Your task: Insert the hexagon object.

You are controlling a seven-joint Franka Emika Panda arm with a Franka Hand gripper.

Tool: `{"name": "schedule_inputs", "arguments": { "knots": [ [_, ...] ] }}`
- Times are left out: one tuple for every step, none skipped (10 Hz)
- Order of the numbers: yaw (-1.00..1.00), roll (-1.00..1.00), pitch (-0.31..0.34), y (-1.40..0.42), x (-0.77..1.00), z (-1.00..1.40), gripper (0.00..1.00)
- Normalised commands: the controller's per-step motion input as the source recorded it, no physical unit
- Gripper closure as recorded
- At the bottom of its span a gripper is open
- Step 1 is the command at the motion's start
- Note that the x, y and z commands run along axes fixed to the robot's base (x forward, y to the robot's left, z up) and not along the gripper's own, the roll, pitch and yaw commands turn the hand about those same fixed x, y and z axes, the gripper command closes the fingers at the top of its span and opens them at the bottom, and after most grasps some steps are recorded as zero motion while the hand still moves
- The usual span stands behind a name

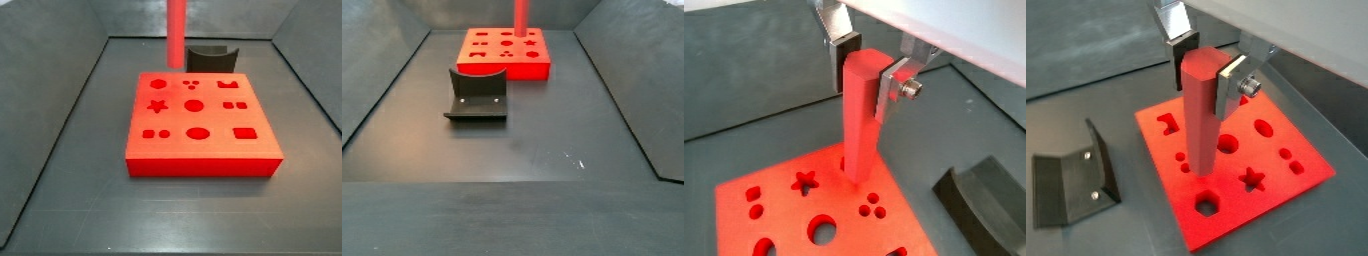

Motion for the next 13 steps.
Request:
{"name": "schedule_inputs", "arguments": {
  "knots": [
    [0.01,0.14,-0.004,-0.01,-0.11,-0.09,1.0],
    [-0.09,0.07,-0.013,0.0,-0.15,-0.16,1.0],
    [-0.09,0.05,-0.116,0.13,-0.25,-0.39,1.0],
    [0.0,0.08,-0.163,0.16,-0.29,-0.45,1.0],
    [0.0,0.03,-0.191,0.13,-0.35,-0.34,1.0],
    [0.3,0.07,-0.25,-0.05,-0.25,-0.14,1.0],
    [0.5,0.09,-0.206,-0.1,-0.16,0.0,1.0],
    [0.47,0.11,-0.187,-0.1,-0.21,0.0,1.0],
    [0.27,0.08,-0.06,-0.14,0.0,0.0,1.0],
    [0.02,0.11,0.0,-0.06,0.01,-0.03,1.0],
    [0.0,0.1,0.024,0.0,0.12,-0.12,1.0],
    [-0.02,0.14,0.063,0.01,0.25,-0.22,1.0],
    [0.0,0.08,0.031,0.17,0.08,-0.19,1.0]
  ]
}}
